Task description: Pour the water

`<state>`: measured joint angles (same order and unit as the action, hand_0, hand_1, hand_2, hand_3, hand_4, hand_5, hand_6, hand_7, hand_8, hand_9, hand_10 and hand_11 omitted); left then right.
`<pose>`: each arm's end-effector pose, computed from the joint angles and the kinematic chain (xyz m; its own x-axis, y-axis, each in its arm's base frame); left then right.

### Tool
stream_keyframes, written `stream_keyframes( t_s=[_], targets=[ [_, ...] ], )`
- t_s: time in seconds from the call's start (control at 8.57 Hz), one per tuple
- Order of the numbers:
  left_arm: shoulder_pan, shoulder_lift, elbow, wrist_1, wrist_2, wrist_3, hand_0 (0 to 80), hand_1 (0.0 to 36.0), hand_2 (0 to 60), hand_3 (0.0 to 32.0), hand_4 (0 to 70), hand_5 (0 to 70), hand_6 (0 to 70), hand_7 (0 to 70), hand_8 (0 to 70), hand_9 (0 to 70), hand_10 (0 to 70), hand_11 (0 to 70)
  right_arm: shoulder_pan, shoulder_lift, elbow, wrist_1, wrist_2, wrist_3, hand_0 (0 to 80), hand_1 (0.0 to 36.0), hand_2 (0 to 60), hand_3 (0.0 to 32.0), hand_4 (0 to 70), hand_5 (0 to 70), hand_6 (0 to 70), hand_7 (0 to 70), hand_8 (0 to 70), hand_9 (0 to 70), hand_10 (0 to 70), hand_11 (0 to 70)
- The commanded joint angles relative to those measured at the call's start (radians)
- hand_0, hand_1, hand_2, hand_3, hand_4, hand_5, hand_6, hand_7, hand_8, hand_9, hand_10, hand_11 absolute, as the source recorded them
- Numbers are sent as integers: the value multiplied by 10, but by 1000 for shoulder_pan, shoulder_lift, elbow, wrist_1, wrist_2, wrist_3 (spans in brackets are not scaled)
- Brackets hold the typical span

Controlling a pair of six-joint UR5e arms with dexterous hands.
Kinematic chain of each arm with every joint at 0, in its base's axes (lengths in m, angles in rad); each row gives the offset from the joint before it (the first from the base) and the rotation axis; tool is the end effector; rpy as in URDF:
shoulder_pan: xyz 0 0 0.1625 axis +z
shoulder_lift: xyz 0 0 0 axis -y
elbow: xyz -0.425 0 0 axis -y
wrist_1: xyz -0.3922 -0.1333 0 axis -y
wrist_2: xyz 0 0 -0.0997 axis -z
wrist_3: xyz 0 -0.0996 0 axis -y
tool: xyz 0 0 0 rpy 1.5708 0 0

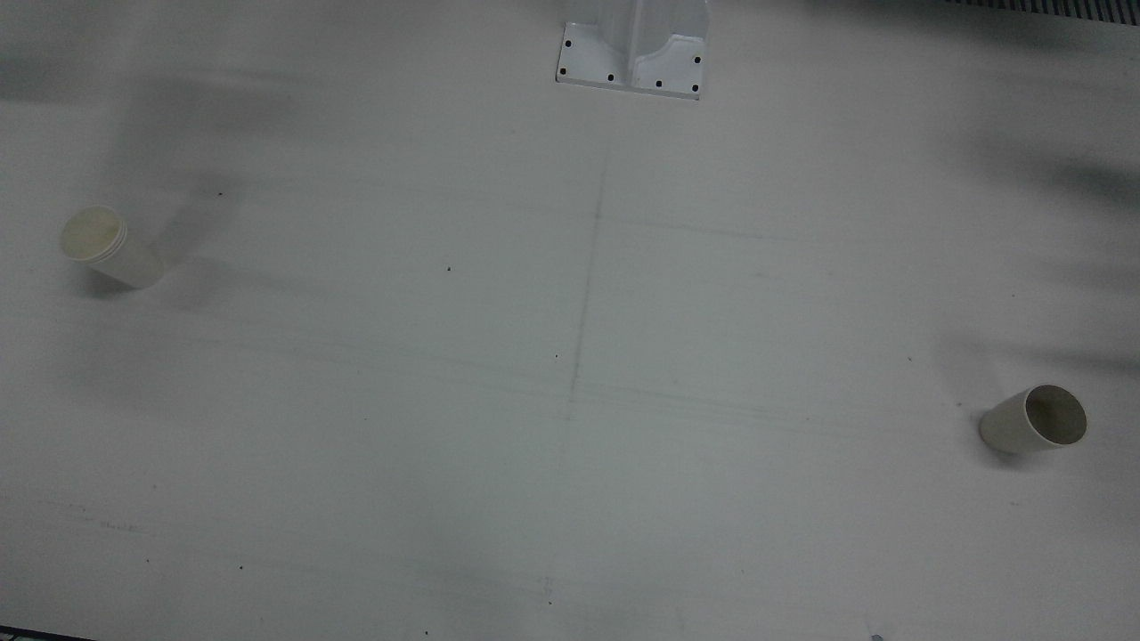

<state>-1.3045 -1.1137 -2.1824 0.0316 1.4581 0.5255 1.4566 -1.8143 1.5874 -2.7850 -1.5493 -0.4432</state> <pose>-0.0577 -0.3375 0.5703 -0.8709 -0.0737 -0.4859 0.4677 0.1795 -0.8655 0.0900 -0.4042 0.7492 -0.9058 0.0287 0.4227 -0.4137 0.1558 -0.8970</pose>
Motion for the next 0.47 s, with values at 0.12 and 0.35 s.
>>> stream_keyframes(
  t_s=[0.12,0.35],
  targets=[
    [45,2,187,-166,-22,30,483,139,5,42,7,0,0,27,0,0,26,56,24,7,219,-161,6,72,460,122,34,0,0,0,0,0,0,0,0,0],
    [138,-30,339,-307,-34,22,490,145,7,54,11,0,0,35,0,0,50,92,74,68,325,-261,6,74,455,118,48,0,0,0,0,0,0,0,0,0]
  ],
)
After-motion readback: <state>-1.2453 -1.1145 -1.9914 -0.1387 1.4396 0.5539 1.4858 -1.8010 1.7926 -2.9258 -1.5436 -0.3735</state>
